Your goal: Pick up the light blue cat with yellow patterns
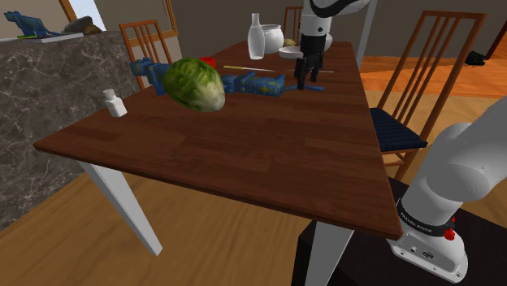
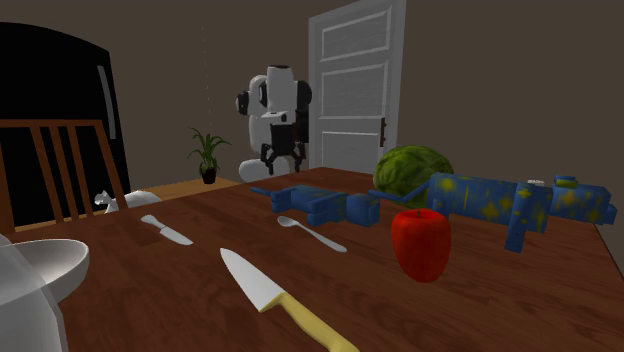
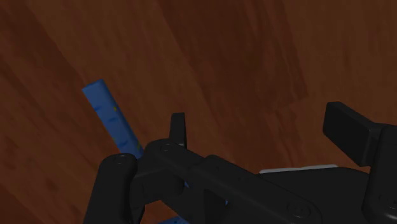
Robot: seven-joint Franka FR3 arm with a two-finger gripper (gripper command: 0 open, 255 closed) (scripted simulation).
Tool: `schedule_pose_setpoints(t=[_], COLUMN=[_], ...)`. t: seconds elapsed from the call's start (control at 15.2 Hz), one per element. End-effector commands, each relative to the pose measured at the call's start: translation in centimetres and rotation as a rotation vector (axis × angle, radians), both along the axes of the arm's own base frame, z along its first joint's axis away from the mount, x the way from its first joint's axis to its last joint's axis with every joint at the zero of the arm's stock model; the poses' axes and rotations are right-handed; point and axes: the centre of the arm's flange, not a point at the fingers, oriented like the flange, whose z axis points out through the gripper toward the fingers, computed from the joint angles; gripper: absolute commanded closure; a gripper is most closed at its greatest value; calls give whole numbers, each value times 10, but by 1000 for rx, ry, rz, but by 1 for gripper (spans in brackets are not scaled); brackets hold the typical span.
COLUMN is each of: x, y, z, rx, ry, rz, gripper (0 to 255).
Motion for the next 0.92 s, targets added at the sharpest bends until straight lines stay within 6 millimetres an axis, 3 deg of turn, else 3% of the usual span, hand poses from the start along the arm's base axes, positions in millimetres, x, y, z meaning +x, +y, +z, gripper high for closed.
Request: schedule_pose_setpoints(t=[0.0,0.4,0.86], x=[24,97,102], y=[-1,0,0], z=[-3,-2,-34], rx=[-7,-26,-28], ry=[-14,-54,-57], rz=[37,142,148], gripper=[0,0,0])
